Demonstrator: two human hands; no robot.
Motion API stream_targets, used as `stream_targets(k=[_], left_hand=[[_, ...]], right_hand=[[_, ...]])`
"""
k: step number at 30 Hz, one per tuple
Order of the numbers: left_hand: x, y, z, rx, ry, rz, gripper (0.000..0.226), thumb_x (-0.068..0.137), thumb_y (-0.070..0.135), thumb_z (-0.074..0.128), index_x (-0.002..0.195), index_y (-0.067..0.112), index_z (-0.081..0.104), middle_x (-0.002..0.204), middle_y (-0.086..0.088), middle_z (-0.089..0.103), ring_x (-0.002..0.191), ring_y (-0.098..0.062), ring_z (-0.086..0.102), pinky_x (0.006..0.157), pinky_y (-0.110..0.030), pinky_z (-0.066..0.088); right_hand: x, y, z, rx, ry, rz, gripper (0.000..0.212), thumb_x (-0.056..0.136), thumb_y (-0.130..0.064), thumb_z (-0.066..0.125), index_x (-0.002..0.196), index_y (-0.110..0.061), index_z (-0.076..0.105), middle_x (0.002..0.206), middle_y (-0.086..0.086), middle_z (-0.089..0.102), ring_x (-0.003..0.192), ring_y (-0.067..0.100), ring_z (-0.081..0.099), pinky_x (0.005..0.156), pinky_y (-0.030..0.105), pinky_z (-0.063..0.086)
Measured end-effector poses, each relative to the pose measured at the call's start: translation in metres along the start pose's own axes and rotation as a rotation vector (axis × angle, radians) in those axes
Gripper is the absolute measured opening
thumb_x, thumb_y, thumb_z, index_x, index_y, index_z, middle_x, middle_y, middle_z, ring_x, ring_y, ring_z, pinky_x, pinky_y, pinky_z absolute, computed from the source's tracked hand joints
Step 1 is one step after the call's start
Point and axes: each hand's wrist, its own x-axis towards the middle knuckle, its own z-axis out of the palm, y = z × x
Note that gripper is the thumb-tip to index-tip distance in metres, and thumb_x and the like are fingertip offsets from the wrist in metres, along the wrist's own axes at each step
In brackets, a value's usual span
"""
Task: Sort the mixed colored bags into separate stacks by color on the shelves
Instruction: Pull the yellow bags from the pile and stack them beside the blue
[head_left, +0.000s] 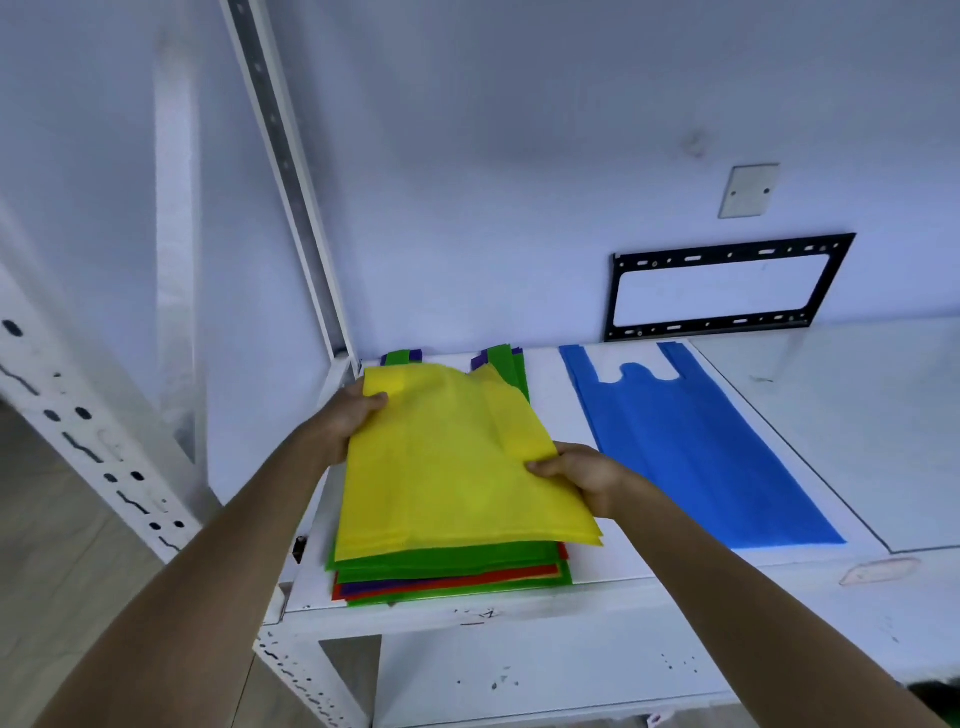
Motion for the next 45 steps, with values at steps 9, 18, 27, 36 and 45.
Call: stream_targets(k=[9,18,27,36,45], left_hand=[[-0.026,0.049,0.133,-0.107,0.0,0.142,0.042,0.099,0.011,0.046,0.141,0.016,0.043,0.133,-0.008,0.054,0.101,-0.022,0.057,0.088,-0.037,0.044],[-0.022,0.071,0.322,-0.173,-0.155,0.141,0.041,0.099,0.01,0.047,0.14,0.016,0.045,0.138,-0.011,0.053,0.101,-0.025,0.06,0.09,-0.04,0.046],[0.024,0.105,0.469,-0.083,-0.237,-0.094,0.045,0.099,0.011,0.049,0.142,0.005,0.04,0.14,-0.02,0.049,0.104,-0.03,0.059,0.091,-0.041,0.046],[0.072,0.186,0.558,-0.31,-0.247,0.235,0.052,0.097,0.006,0.05,0.143,0.026,0.038,0.128,-0.009,0.054,0.11,-0.028,0.056,0.08,-0.041,0.052],[0.095,0.055,0.608,-0.025,-0.123,-0.008,0.044,0.097,0.011,0.052,0.14,0.009,0.042,0.138,-0.013,0.053,0.121,-0.033,0.056,0.096,-0.045,0.049]], right_hand=[[-0.073,-0.019,-0.127,0.08,0.046,-0.182,0.04,0.092,-0.013,0.059,0.132,-0.012,0.052,0.124,0.013,0.062,0.097,0.028,0.063,0.08,0.04,0.052],[-0.168,-0.009,-0.311,0.054,0.024,-0.218,0.035,0.094,-0.006,0.051,0.125,-0.021,0.055,0.116,0.006,0.065,0.099,0.028,0.064,0.077,0.037,0.055],[-0.168,-0.032,-0.457,0.047,0.177,-0.187,0.036,0.094,0.003,0.043,0.126,-0.008,0.053,0.1,0.005,0.065,0.071,0.009,0.068,0.059,0.017,0.053],[-0.151,-0.11,-0.554,-0.07,0.331,-0.473,0.049,0.091,-0.014,0.059,0.134,-0.036,0.05,0.127,0.002,0.062,0.111,0.03,0.061,0.096,0.046,0.05],[-0.108,-0.003,-0.598,-0.176,0.354,-0.195,0.042,0.09,-0.004,0.058,0.129,-0.019,0.054,0.125,0.017,0.061,0.102,0.033,0.061,0.09,0.045,0.051]])
